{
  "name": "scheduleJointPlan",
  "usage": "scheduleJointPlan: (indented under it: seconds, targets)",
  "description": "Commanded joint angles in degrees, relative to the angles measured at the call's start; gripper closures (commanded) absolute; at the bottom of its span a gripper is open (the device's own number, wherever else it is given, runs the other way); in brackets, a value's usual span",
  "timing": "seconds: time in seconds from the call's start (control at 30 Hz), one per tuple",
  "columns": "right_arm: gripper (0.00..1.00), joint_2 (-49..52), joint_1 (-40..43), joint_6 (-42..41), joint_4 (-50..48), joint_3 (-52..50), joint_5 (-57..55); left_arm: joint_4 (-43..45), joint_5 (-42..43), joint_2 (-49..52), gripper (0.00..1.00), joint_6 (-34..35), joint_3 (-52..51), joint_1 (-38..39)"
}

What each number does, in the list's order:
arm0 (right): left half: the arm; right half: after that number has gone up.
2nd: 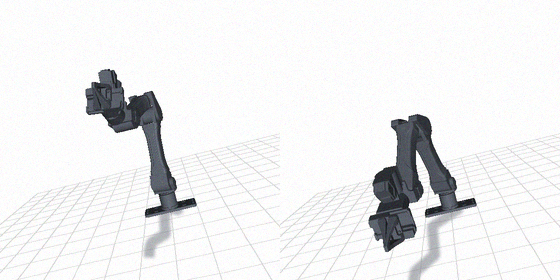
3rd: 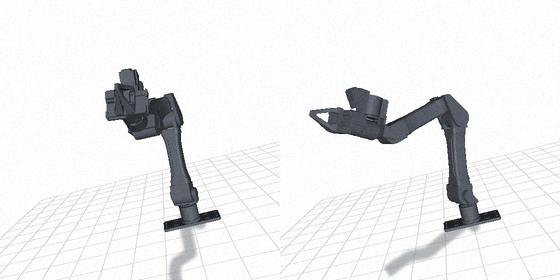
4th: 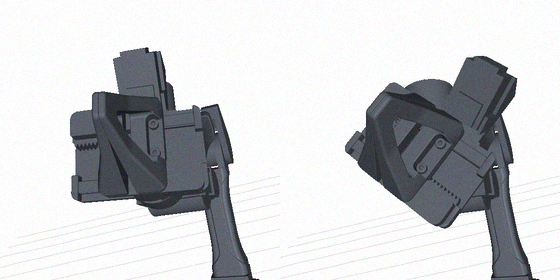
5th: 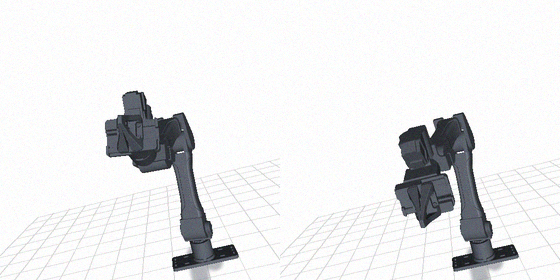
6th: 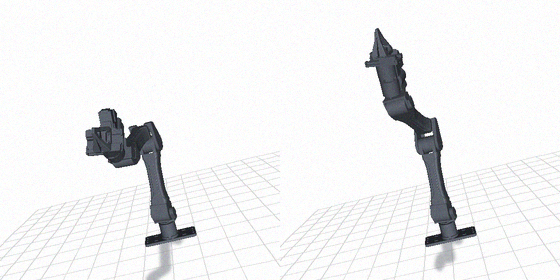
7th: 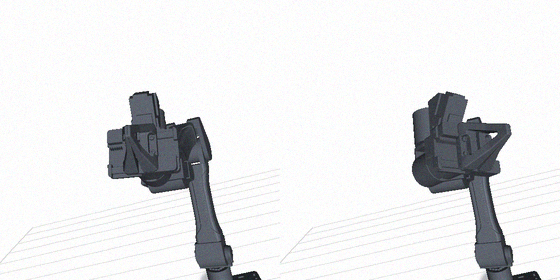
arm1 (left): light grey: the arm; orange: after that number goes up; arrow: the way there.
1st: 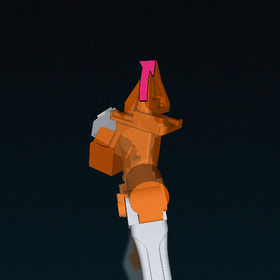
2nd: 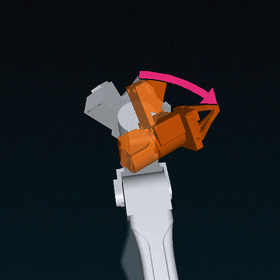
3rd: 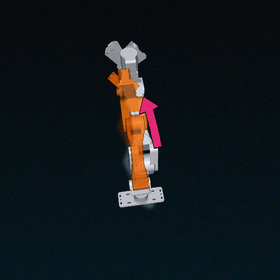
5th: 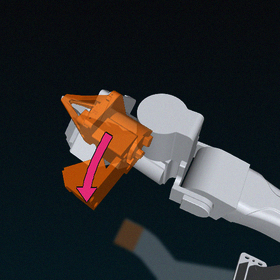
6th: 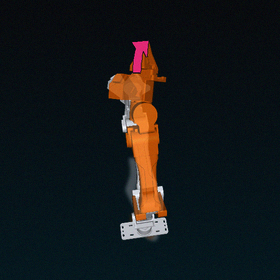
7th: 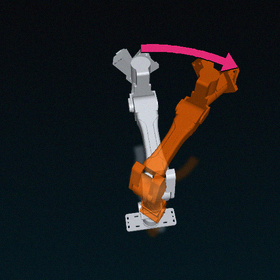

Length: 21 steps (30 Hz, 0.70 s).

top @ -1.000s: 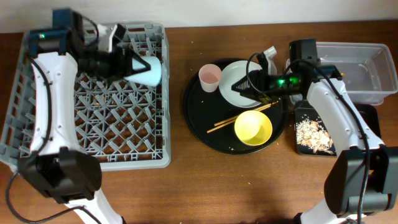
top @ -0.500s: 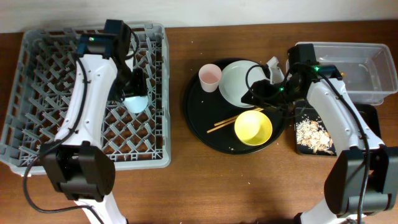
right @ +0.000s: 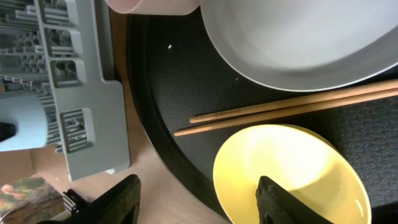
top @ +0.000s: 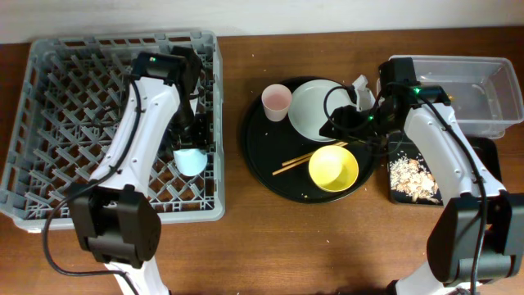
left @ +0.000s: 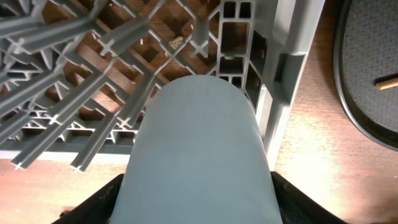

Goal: Sort waste into correct bins and load items into the dishwasher rack
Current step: 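Place the blue cup upside down in the rack with the left gripper, then grasp the pink cup with the right gripper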

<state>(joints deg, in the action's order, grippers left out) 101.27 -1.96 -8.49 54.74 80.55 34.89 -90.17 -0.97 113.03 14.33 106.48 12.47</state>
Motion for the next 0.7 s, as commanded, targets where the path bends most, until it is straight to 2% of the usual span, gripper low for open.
scheduleJointPlan:
  seconds: [0.0, 0.1, 0.2, 0.23, 0.43, 0.63, 0.67]
  targets:
    - [0.39, -0.42, 0.0, 0.79, 0.37, -0.24, -0.98, 2.82, -0.61, -1.09, 0.64, 2.38, -6.1, 2.49]
    - [0.39, -0.42, 0.0, 1.05, 0.85, -0.24, -1.11, 9.49, -0.79, -1.09, 0.63, 2.89, -11.74, 2.78]
    - [0.39, -0.42, 0.0, 1.05, 1.46, -0.24, -1.11, 13.16, -1.14, -1.07, 0.63, 3.02, -12.85, 2.38]
    - [0.39, -0.42, 0.0, 1.03, 1.62, -0.24, -1.11, 14.01, -1.75, -1.09, 0.58, 3.02, -12.85, 2.38]
    - [0.39, -0.42, 0.0, 1.03, 1.64, -0.24, -1.11, 14.19, -2.08, -1.81, 0.58, 2.99, -9.81, 2.38]
    - [0.39, -0.42, 0.0, 1.03, 1.6, -0.24, -1.11, 14.73, -8.07, -3.89, 0.57, 3.02, -9.16, 2.38]
    - [0.39, -0.42, 0.0, 1.03, 1.6, -0.24, -1.11, 14.67, -8.07, -3.89, 0.51, 3.02, -9.16, 2.4]
